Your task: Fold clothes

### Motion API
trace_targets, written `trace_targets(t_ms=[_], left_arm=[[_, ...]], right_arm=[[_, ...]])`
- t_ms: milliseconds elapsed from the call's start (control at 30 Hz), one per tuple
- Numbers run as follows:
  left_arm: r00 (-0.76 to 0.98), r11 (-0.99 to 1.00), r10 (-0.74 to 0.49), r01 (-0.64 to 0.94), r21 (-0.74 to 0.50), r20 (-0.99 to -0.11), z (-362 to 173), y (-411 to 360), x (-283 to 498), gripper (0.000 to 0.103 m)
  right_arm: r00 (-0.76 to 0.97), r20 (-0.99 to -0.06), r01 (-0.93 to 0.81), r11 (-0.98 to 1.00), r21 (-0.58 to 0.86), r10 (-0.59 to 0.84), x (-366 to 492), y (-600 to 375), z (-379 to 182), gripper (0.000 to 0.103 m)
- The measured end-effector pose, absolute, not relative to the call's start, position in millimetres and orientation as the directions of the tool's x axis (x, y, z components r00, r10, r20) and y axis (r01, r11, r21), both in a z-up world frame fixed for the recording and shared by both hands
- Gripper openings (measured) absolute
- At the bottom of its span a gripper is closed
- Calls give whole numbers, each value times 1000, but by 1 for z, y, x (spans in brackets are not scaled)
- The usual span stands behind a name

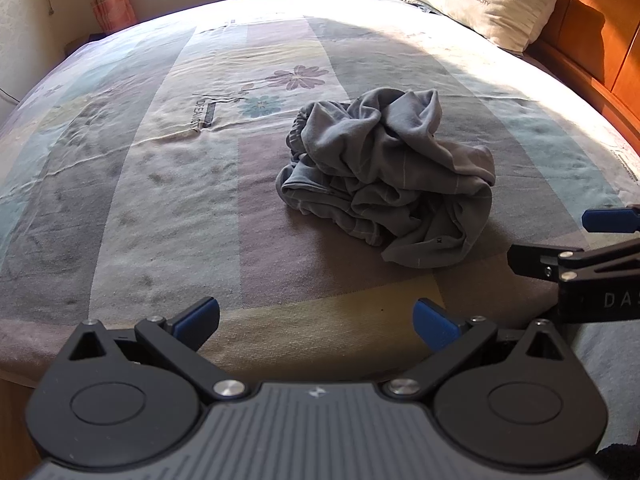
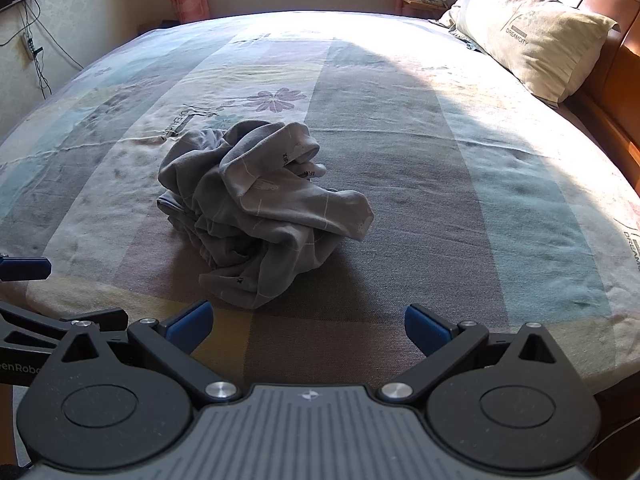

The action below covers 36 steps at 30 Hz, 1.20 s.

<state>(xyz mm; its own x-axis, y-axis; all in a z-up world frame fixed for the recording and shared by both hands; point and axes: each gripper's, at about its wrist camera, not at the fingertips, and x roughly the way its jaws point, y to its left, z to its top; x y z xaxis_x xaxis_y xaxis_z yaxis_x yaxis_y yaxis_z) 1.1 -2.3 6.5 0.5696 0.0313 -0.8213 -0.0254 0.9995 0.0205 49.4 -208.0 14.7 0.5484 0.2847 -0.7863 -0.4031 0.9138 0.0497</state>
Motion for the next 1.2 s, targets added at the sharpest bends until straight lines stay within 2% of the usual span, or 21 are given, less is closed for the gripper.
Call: trace_targets(t_ms=[767,1200], left_arm=[[567,998,56,-45,38,-822,4,11,30,102],[540,996,64,-86,21,-839,-8,27,44,102]], right_arm=[[553,-776,-402,913,69,302,84,-202,19,103],[551,-747,-465,880,95,372,124,-166,21,103]])
